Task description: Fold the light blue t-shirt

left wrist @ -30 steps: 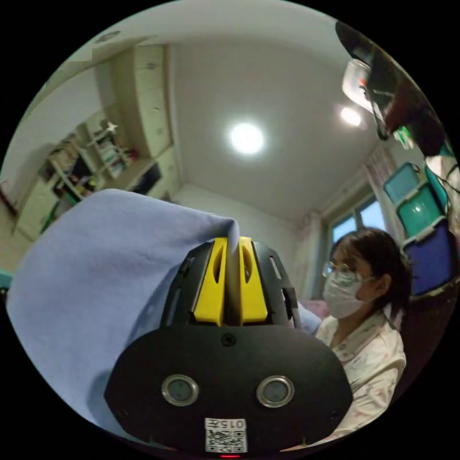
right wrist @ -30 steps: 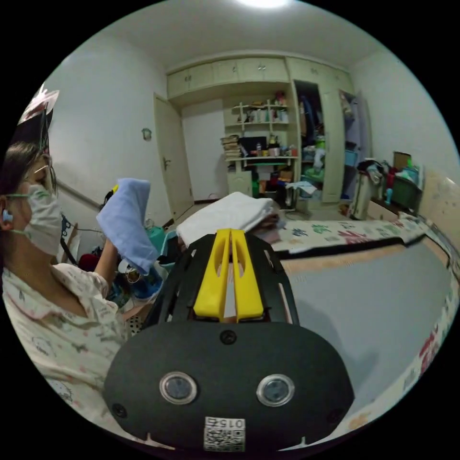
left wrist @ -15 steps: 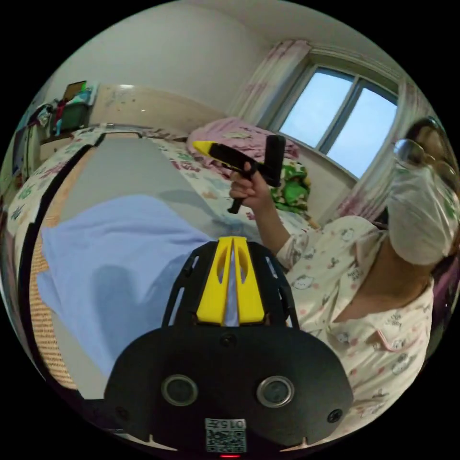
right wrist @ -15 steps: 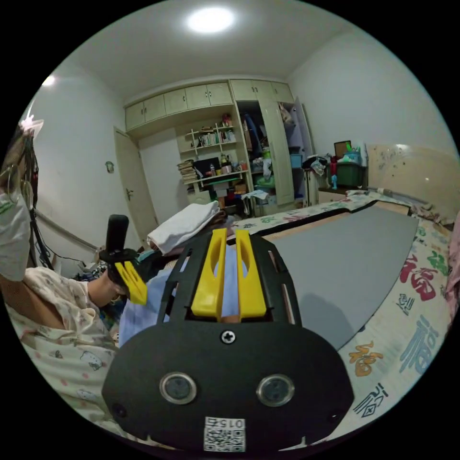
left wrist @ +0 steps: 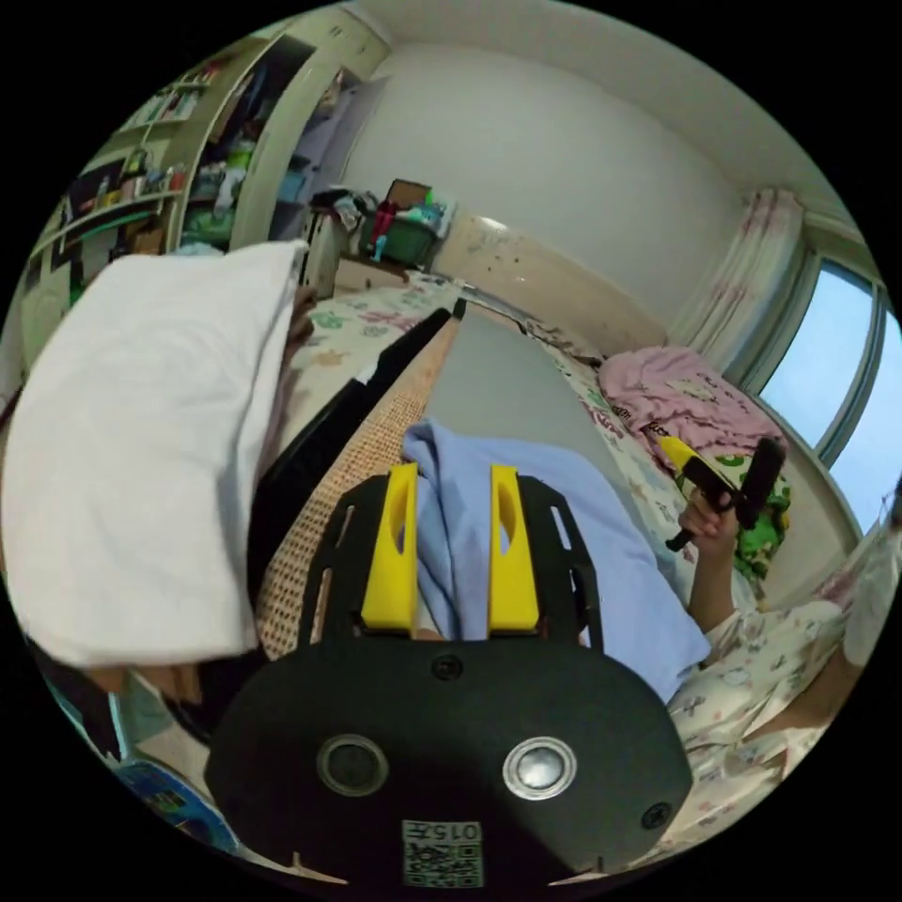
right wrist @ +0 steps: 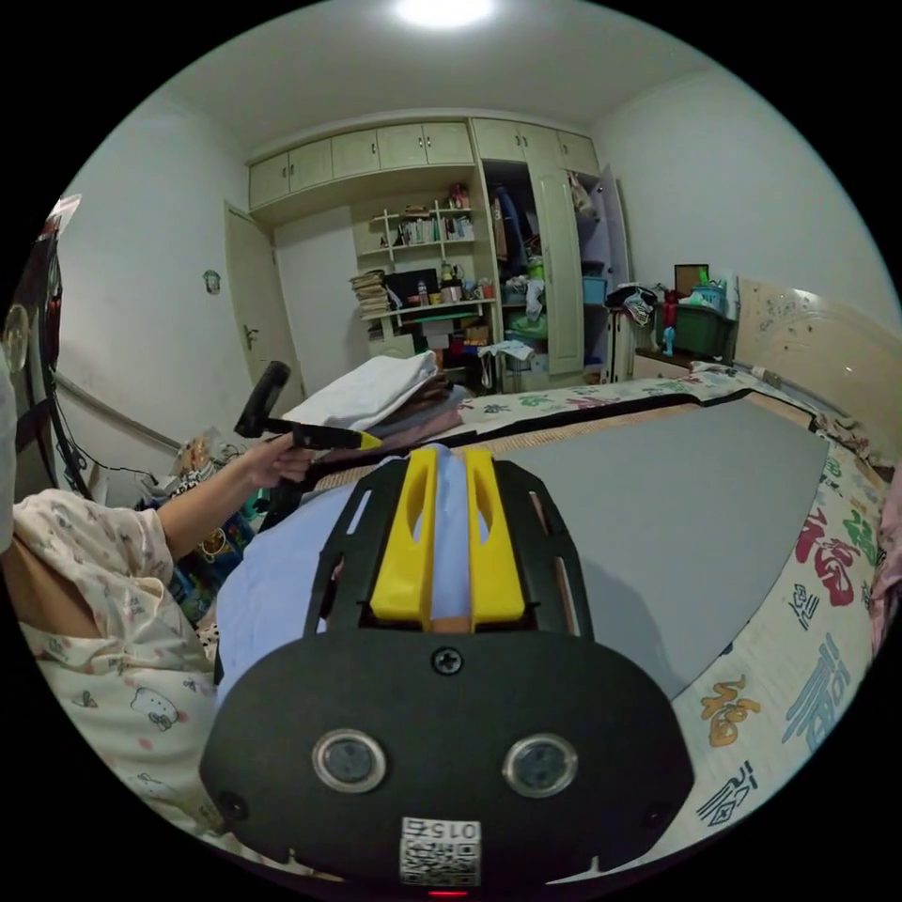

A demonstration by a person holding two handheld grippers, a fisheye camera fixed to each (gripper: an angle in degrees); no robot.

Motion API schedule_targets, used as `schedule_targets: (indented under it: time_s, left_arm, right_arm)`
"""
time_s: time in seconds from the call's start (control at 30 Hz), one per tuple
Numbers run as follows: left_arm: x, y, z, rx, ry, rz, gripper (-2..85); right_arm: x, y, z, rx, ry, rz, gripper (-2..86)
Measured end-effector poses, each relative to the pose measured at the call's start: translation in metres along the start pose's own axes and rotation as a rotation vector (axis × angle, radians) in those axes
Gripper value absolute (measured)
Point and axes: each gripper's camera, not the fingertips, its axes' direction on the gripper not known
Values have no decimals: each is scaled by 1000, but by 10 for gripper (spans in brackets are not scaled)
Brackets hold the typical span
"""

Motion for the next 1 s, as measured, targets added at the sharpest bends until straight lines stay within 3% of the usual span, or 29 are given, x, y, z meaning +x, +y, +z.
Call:
schedule_targets:
  time_s: [0.17,0.33,0.47,0.57,0.73,0.8,0.87,1.0]
  left_arm:
    - [24,-68,46,-264,-14,118,89]
    - [81,-90,-28,-117,60,282,21]
    - [197,-79,-86,-49,70,564,7]
    - [277,-56,-97,-52,-11,749,4]
    - [339,-38,-102,-46,-195,888,9]
    - [351,-35,-106,-64,-246,925,14]
    - [358,-32,-123,-42,-275,960,21]
    - [346,-44,-209,85,-293,919,57]
  right_arm:
    - [38,5,-29,-28,-90,89,76]
    - [71,11,-54,-31,-180,178,97]
    - [84,14,-74,-40,-189,203,132]
    - [81,14,-91,-32,-258,164,151]
    - [58,14,-102,-86,-151,50,174]
    - [53,16,-103,-117,-154,25,157]
    - [50,22,-101,-134,-22,-15,71]
    - [62,27,-110,-148,37,-33,46]
